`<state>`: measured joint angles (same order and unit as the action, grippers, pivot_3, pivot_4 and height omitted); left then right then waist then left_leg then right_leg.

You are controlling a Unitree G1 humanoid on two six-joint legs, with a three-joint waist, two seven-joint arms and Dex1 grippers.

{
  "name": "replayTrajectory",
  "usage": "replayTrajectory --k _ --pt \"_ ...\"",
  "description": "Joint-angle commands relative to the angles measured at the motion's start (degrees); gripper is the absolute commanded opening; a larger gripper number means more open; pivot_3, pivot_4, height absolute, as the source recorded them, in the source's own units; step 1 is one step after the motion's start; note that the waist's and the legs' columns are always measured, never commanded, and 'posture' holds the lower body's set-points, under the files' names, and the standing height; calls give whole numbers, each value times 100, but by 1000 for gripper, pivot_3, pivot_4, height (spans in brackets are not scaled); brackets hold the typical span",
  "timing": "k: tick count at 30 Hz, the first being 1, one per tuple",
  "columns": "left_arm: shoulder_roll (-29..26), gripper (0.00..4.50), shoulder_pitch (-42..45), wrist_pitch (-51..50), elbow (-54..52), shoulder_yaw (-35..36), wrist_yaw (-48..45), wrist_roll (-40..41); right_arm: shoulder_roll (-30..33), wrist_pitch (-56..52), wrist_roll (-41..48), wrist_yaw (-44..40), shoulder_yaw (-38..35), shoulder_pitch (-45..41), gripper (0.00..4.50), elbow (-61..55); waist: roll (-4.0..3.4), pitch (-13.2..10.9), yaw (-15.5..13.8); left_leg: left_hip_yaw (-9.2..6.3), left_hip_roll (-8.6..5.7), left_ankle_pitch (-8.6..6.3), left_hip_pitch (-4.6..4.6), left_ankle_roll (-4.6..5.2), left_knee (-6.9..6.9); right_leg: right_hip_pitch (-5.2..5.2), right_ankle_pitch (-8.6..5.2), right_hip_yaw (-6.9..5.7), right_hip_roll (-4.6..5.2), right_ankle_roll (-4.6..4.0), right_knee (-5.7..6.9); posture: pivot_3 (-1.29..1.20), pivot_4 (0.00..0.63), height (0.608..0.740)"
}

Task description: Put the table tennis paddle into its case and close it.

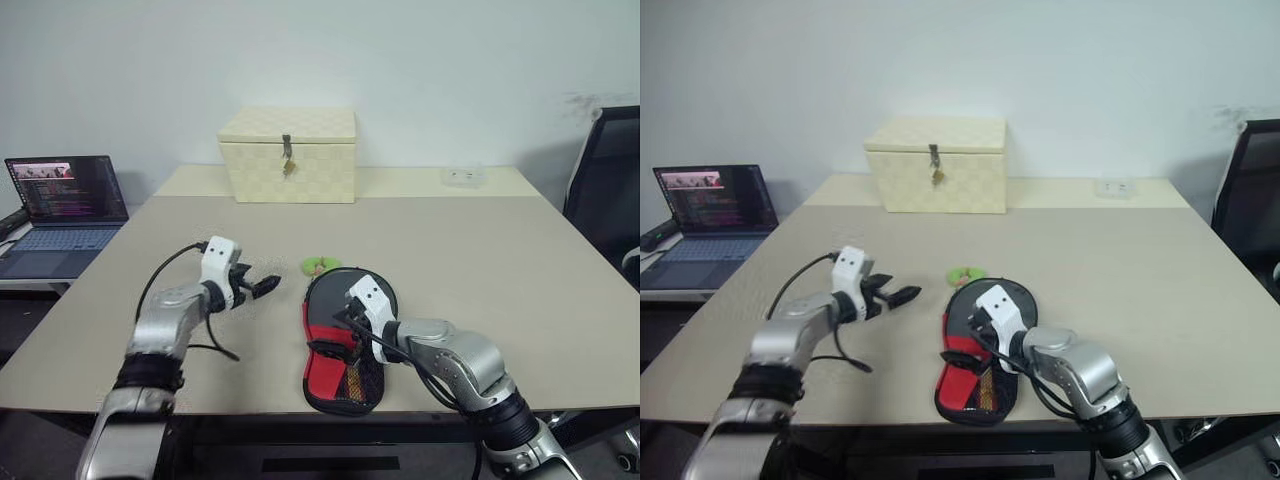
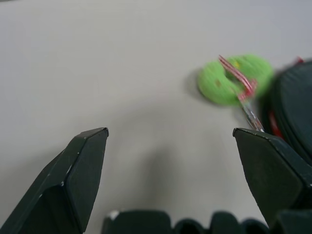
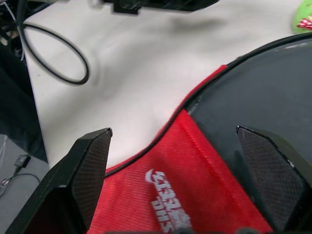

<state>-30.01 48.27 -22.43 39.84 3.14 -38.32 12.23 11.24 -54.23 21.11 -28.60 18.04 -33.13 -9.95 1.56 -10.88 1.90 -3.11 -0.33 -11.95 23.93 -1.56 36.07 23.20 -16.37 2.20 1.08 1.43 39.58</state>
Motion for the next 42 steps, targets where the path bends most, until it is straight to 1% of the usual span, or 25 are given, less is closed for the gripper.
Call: replayTrajectory --k 1,5,9,16,24,25,26,27,35,37,42 --pt "110 4462 689 596 1056 -210 -248 -360 -68 126 -82 80 -70 -69 4500 -109 0 0 4 0 -1 0 0 0 0 0 -1 0 0 1 0 0 150 740" --pt "355 4462 1495 1239 2431 -448 -250 -841 -147 87 -142 199 -94 -41 4500 -136 1 0 14 2 0 0 2 0 -1 3 -2 1 -1 1 -2 0 150 740" --pt "603 4462 1962 1546 3206 -517 -92 -1162 -236 22 -181 319 -126 19 4500 -206 3 -1 11 2 -2 0 8 0 -1 4 -3 -1 -1 3 -4 0 150 740" --pt "1041 4462 2298 1686 3635 -483 125 -1526 -285 -99 -176 513 -160 190 4500 -386 3 -2 5 1 -4 0 12 0 1 4 -3 -4 0 5 -4 0 150 740" --pt "1359 4462 2203 1649 3746 -466 313 -1792 -307 -403 -120 721 -156 541 4500 -848 4 -1 -1 -1 -5 0 12 0 1 4 -4 -5 0 6 -1 0 150 740" --pt "1379 4113 2185 1647 3749 -467 342 -1817 -310 -434 -118 738 -167 570 4500 -886 5 0 -2 -1 -6 0 12 0 2 4 -4 -5 0 6 0 0 150 740" --pt "1394 3953 2174 1645 3751 -465 360 -1838 -314 -462 -115 755 -175 592 4500 -915 5 0 -2 -1 -6 0 11 0 3 3 -4 -5 1 6 0 0 150 740" --pt "1406 3623 2166 1641 3754 -466 398 -1863 -315 -476 -114 765 -179 600 4500 -922 5 0 -3 -1 -7 0 12 0 4 3 -4 -5 1 6 1 0 150 740" --pt "1392 645 2058 1609 3759 -420 586 -1939 -336 -432 -147 758 -171 543 4500 -829 6 0 8 -1 -6 0 7 0 5 3 -4 -3 0 6 7 0 150 740" --pt "1374 57 2051 1618 3758 -386 664 -1927 -327 -402 -158 740 -177 514 4500 -788 6 0 8 -1 -6 0 5 0 6 3 -4 0 0 6 10 0 150 740" --pt "1278 23 2039 1679 3712 -11 1037 -1689 -311 -183 -233 721 -205 430 4500 -673 6 0 20 0 -6 1 -2 -1 8 3 -4 3 0 6 25 0 150 740"
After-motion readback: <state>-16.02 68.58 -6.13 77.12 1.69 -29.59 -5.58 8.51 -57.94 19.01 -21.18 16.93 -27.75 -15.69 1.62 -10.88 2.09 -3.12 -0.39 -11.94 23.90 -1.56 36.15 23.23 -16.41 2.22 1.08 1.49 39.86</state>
